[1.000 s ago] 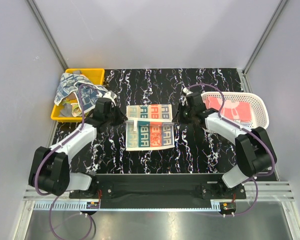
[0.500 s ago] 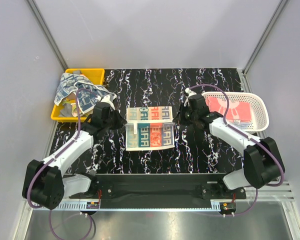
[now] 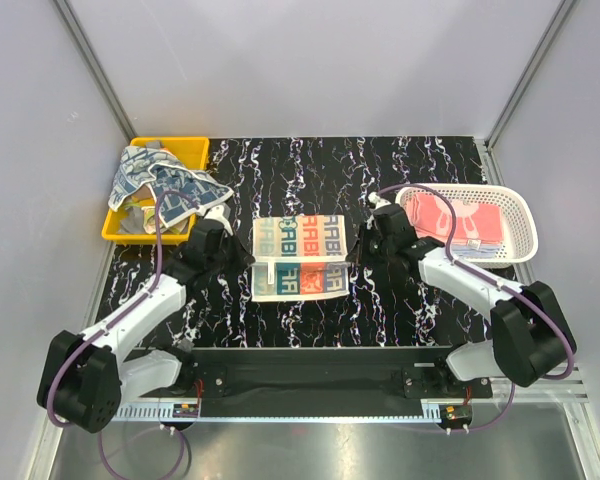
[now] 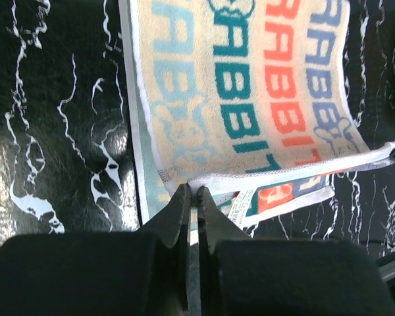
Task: Fold and stack the towels
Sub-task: Fold the towel
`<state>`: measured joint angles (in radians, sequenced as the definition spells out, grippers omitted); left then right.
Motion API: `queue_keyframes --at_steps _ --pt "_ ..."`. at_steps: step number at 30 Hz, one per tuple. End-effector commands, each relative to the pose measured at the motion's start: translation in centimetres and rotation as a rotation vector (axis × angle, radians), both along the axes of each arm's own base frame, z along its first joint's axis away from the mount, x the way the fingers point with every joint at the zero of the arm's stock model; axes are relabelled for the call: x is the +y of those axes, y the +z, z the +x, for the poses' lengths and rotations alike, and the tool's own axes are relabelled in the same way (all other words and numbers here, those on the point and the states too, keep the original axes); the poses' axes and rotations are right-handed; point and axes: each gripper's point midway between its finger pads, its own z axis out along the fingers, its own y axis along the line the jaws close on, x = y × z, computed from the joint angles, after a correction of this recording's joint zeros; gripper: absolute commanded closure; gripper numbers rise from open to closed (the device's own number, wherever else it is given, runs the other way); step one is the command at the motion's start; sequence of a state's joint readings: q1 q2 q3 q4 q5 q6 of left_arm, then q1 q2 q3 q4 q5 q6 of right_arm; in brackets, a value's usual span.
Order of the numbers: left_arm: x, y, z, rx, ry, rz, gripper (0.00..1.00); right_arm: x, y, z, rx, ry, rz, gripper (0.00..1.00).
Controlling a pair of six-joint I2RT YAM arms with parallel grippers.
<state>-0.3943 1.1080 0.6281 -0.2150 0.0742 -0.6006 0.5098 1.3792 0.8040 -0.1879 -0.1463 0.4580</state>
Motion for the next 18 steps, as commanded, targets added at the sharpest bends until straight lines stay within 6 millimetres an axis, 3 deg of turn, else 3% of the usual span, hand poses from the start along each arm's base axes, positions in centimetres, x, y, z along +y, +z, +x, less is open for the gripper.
queue_keyframes --at_steps 1,10,18 --pt "0.4 0.2 0.3 -0.046 0.023 0.009 1.00 -0.2 0.6 0.0 -0.038 -0.027 -0.003 1.00" --pt "0.4 -2.7 -1.2 0.002 0.007 0.019 1.00 -0.1 -1.6 -1.0 -0.002 -0.021 -0.020 1.00" --pt "0.3 -3.8 -1.4 0.027 -0.007 0.028 1.00 0.1 -2.9 -1.0 0.021 -0.021 -0.039 1.00"
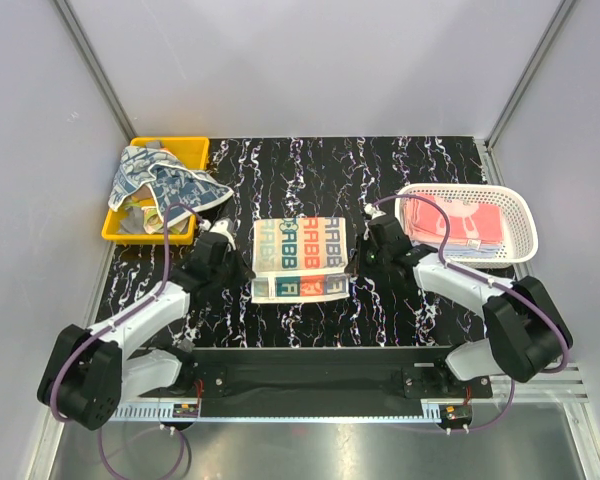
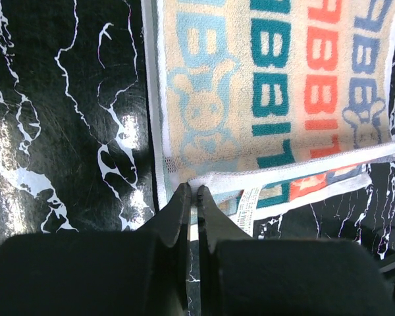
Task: Fold and stack the towels
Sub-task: Fold the towel
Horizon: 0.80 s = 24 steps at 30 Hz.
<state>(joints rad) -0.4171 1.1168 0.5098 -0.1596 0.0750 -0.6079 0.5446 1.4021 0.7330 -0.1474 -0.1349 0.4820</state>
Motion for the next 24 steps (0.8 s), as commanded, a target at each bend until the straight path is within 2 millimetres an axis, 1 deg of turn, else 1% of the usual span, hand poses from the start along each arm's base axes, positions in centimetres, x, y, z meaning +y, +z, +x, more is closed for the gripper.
queue_keyframes --at_steps 1,2,4,7,10,13,16,18,20,22,23,24 --pt "0.1 0.5 1.0 -0.047 0.011 0.003 1.00 -0.1 0.4 0.9 -0.040 -0.032 -0.016 1.00" --pt "0.1 0.8 1.0 -0.052 0.007 0.005 1.00 -0.3 0.7 0.9 -0.043 -0.035 -0.023 1.00" --pt "0.3 1.5 1.0 -0.068 0.011 0.011 1.00 -0.3 2.0 1.3 -0.072 -0.039 -0.019 1.00" --pt "0.4 3.0 1.2 -0.102 0.017 0.005 1.00 -0.6 3.4 1.3 -0.093 -0.046 -0.021 1.00" --pt "0.6 3.9 1.0 -0.114 0.022 0.005 1.00 -0.7 4.4 1.1 -0.105 -0.048 -0.011 1.00" --pt "0.8 4.2 0.8 -0.116 0.026 0.010 1.00 -0.9 4.7 0.7 -0.108 -0.047 -0.008 1.00" --pt "0.9 4.1 0.6 -0.116 0.028 0.007 1.00 -1.0 4.3 0.3 -0.096 -0.046 -0.007 1.00" --pt "0.9 3.7 0.4 -0.107 0.027 0.006 1.00 -1.0 3.7 0.0 -0.083 -0.043 -0.006 1.00" --pt "0.9 3.0 0.1 -0.093 0.025 0.004 1.00 -0.7 3.3 -0.2 -0.078 -0.037 0.004 1.00" --pt "0.8 2.4 -0.1 -0.084 0.021 -0.001 1.00 -0.7 1.9 -0.8 -0.046 -0.032 -0.001 1.00" --pt "0.9 1.7 -0.5 -0.070 0.018 0.002 1.00 -0.5 1.7 -0.8 -0.045 -0.031 0.008 1.00" --pt "0.8 1.2 -0.7 -0.060 0.010 -0.004 1.00 -0.7 0.6 -1.5 -0.026 -0.025 0.000 1.00"
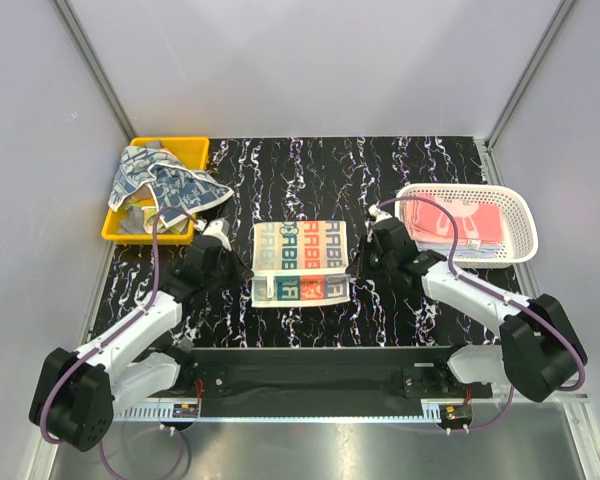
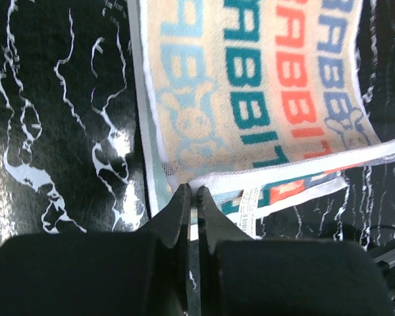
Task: Fold and stack the towels
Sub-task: Fold the towel
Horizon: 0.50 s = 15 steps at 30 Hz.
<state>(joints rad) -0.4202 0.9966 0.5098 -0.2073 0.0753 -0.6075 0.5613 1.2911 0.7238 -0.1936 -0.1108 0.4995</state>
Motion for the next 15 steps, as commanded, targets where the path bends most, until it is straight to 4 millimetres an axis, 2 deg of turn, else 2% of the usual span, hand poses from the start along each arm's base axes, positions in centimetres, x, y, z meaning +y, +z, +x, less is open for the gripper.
queue_keyframes --at_steps 1,2,7,11,15 --pt "0.6 -1.8 -0.4 0.016 0.015 0.023 1.00 -0.3 -2.6 -0.9 0.039 -0.014 -0.020 1.00" --pt "0.8 -2.9 -1.0 0.039 0.012 0.030 1.00 -0.2 -3.1 -1.0 0.040 -0.012 -0.013 1.00" --pt "0.5 -5.4 -1.9 0.092 -0.001 0.013 1.00 -0.3 -6.7 -2.1 0.106 -0.008 -0.031 1.00" --pt "0.5 -5.9 -2.1 0.108 0.004 0.018 1.00 -0.3 -7.3 -2.2 0.121 -0.009 -0.039 1.00" --pt "0.7 -5.8 -2.0 0.111 0.013 0.030 1.00 -0.2 -6.6 -1.8 0.103 -0.008 -0.035 1.00"
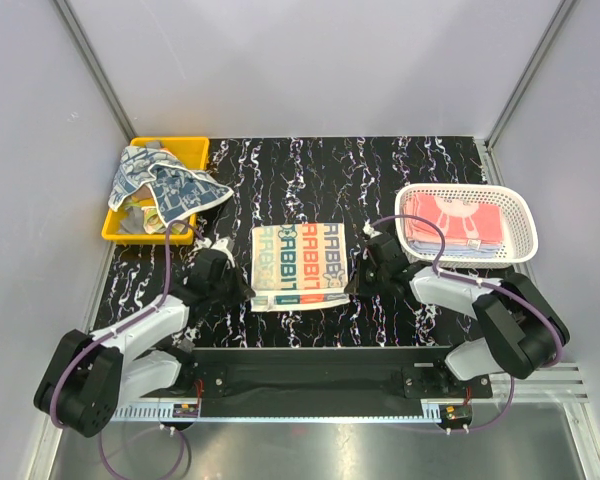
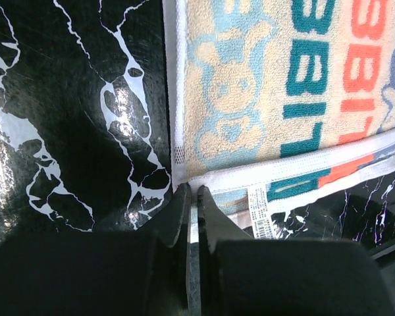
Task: Fold and stack the towels
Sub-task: Fold the towel
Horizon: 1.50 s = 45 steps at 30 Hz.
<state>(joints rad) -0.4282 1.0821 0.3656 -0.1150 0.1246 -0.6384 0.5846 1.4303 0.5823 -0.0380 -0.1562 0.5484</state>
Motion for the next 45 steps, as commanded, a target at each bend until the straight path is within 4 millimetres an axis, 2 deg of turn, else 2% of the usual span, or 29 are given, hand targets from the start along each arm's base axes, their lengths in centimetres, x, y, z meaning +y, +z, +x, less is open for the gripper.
queue_keyframes --at_steps 1,5,8,10,11,12,17,22,23,24,25,26,27,28,29,30,31,32,33,34,35,36,37,38,39,40,43,44,45 --pt "0.5 0.6 1.2 -0.042 0.033 0.025 1.00 -0.4 0.6 1.0 -0.046 -0.026 -0.018 1.00" --pt "0.3 1.5 1.1 -0.052 0.024 0.010 0.94 -0.5 1.1 0.9 -0.054 -0.020 -0.017 1.00" --pt "0.3 1.7 0.5 -0.041 0.019 -0.002 0.76 -0.5 1.6 0.5 -0.059 -0.014 0.002 1.00" --pt "0.1 2.4 0.1 -0.047 0.019 -0.025 0.64 -0.5 2.3 0.2 -0.066 -0.008 0.010 0.91" --pt "0.0 2.5 -0.1 -0.044 0.012 -0.036 0.64 -0.6 2.5 0.0 -0.068 -0.006 0.017 0.84" --pt "0.0 3.1 -0.4 -0.056 0.009 -0.048 0.63 -0.6 3.3 0.0 -0.083 -0.006 0.029 0.70" --pt "0.1 5.2 -0.2 -0.102 0.023 -0.068 0.60 -1.1 4.5 -0.6 -0.102 -0.017 0.038 0.61" --pt "-0.4 6.3 1.5 -0.126 0.029 -0.064 0.61 -0.9 5.0 0.1 -0.112 -0.025 0.034 0.59" --pt "-0.4 5.7 2.0 -0.103 0.038 -0.047 0.61 -0.8 5.3 0.7 -0.122 -0.037 0.032 0.59" --pt "-0.6 6.7 3.3 -0.129 0.056 -0.044 0.61 -0.9 4.8 1.1 -0.110 -0.047 0.009 0.59" --pt "-0.6 6.9 3.9 -0.132 0.066 -0.035 0.61 -1.1 4.7 1.9 -0.119 -0.071 -0.022 0.58" --pt "-0.7 6.1 4.8 -0.110 0.075 -0.009 0.61 -0.8 6.0 3.5 -0.153 -0.089 -0.031 0.56" --pt "-0.6 6.6 6.0 -0.128 0.088 0.009 0.61 -1.0 5.0 3.9 -0.127 -0.081 -0.085 0.55" --pt "-0.9 8.0 7.8 -0.153 0.104 0.017 0.61 -1.4 5.3 5.2 -0.154 -0.107 -0.131 0.55" --pt "-0.7 8.5 9.1 -0.167 0.121 0.035 0.61 -0.6 7.0 7.1 -0.199 -0.109 -0.124 0.54" --pt "-0.6 6.8 10.1 -0.122 0.116 0.072 0.61 -0.5 6.0 7.9 -0.185 -0.104 -0.163 0.54" --pt "-0.5 6.6 11.0 -0.107 0.124 0.089 0.63 -0.7 6.1 8.9 -0.191 -0.119 -0.195 0.53" --pt "-0.7 8.3 13.1 -0.136 0.139 0.090 0.63 0.0 7.8 10.9 -0.225 -0.133 -0.192 0.54" --pt "-0.4 6.2 13.8 -0.081 0.136 0.135 0.63 0.0 6.6 11.7 -0.206 -0.127 -0.232 0.53" --pt "-0.2 6.1 14.8 -0.072 0.147 0.162 0.63 0.4 8.0 13.5 -0.241 -0.151 -0.234 0.52" --pt "0.0 7.2 16.8 -0.090 0.174 0.191 0.64 0.3 7.9 14.4 -0.237 -0.160 -0.250 0.53" --pt "0.5 5.3 17.1 -0.023 0.166 0.244 0.64 -0.3 6.2 15.1 -0.191 -0.162 -0.294 0.52" --pt "0.6 4.7 17.7 -0.003 0.164 0.269 0.65 -0.2 6.0 15.8 -0.187 -0.161 -0.303 0.52" --pt "0.4 5.7 19.2 -0.024 0.167 0.274 0.66 0.3 7.0 17.2 -0.207 -0.168 -0.294 0.52" --pt "0.9 5.1 19.2 0.002 0.160 0.301 0.66 -0.2 5.4 17.5 -0.168 -0.160 -0.329 0.52" --pt "1.0 3.7 19.4 0.034 0.154 0.326 0.66 0.5 6.0 18.4 -0.180 -0.151 -0.314 0.52" --pt "1.2 3.0 20.0 0.051 0.145 0.337 0.66 0.7 5.0 19.0 -0.169 -0.140 -0.327 0.51" --pt "1.3 2.1 20.1 0.068 0.146 0.349 0.66 0.8 4.7 19.2 -0.163 -0.134 -0.325 0.52" --pt "1.3 2.0 20.4 0.073 0.147 0.349 0.66 0.7 3.4 19.2 -0.138 -0.127 -0.341 0.52"
